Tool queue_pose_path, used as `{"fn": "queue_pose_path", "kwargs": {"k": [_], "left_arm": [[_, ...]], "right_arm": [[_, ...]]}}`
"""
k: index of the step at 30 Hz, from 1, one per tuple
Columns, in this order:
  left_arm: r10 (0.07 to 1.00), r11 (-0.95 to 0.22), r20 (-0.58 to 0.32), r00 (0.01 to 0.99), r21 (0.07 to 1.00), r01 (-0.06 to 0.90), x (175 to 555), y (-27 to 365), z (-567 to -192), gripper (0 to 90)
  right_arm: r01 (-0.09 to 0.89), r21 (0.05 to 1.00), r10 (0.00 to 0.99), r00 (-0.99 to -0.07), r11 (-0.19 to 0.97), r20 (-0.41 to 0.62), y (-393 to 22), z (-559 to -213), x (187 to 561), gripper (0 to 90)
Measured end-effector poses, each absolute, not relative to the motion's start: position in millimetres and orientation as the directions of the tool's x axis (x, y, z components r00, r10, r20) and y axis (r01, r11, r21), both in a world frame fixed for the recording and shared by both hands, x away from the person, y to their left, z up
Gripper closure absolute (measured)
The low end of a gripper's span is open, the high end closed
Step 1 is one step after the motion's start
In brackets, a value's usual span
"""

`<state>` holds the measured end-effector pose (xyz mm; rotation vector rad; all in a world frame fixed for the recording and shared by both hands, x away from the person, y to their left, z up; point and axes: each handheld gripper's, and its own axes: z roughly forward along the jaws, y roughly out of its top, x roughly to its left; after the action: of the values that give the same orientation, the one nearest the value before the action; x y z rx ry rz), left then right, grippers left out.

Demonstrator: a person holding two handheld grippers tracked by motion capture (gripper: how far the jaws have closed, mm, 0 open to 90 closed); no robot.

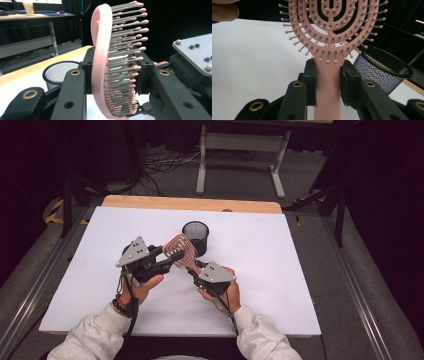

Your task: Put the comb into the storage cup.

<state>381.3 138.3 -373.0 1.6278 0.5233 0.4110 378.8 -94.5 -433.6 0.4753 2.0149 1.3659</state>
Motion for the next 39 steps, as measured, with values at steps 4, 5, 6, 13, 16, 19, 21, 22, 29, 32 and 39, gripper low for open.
{"fn": "queue_pose_path", "kwargs": {"k": [4, 5, 6, 13, 16, 19, 21, 22, 29, 32, 39], "left_arm": [[0.550, -0.086, -0.023, 0.835, 0.993, 0.083, 381, 139, -372, 62.8], [0.549, -0.090, -0.018, 0.836, 0.993, 0.081, 381, 139, -372, 62.9], [0.549, -0.092, -0.016, 0.836, 0.993, 0.080, 381, 139, -372, 63.0], [0.559, -0.096, -0.003, 0.829, 0.993, 0.068, 380, 141, -371, 63.4], [0.563, -0.109, 0.010, 0.826, 0.992, 0.063, 380, 143, -370, 63.6], [0.571, -0.108, 0.020, 0.821, 0.993, 0.051, 380, 144, -369, 63.6], [0.577, -0.109, 0.025, 0.816, 0.993, 0.046, 380, 146, -369, 63.7], [0.581, -0.116, 0.031, 0.813, 0.992, 0.045, 380, 147, -368, 63.6], [0.607, -0.128, 0.057, 0.793, 0.991, 0.026, 382, 156, -367, 63.7], [0.613, -0.132, 0.062, 0.788, 0.991, 0.024, 383, 159, -366, 63.7], [0.625, -0.141, 0.076, 0.777, 0.990, 0.017, 384, 165, -365, 63.7]], "right_arm": [[-0.062, 0.918, 0.611, -0.729, 0.391, -0.309, -93, -434, 378, 69.4], [-0.061, 0.918, 0.605, -0.734, 0.392, -0.307, -92, -434, 378, 68.6], [-0.063, 0.917, 0.601, -0.737, 0.394, -0.309, -91, -434, 378, 67.9], [-0.072, 0.917, 0.588, -0.747, 0.393, -0.310, -88, -433, 376, 61.8], [-0.067, 0.919, 0.585, -0.753, 0.388, -0.302, -88, -433, 376, 57.5], [-0.064, 0.918, 0.580, -0.757, 0.391, -0.300, -88, -433, 376, 52.6], [-0.062, 0.919, 0.578, -0.760, 0.390, -0.297, -87, -433, 375, 49.9], [-0.061, 0.919, 0.577, -0.761, 0.390, -0.296, -87, -433, 375, 47.9], [-0.041, 0.926, 0.573, -0.774, 0.376, -0.267, -90, -431, 376, 37.0], [-0.022, 0.931, 0.576, -0.780, 0.365, -0.245, -92, -429, 377, 33.8], [-0.035, 0.931, 0.588, -0.766, 0.363, -0.258, -96, -422, 376, 31.6]]}}
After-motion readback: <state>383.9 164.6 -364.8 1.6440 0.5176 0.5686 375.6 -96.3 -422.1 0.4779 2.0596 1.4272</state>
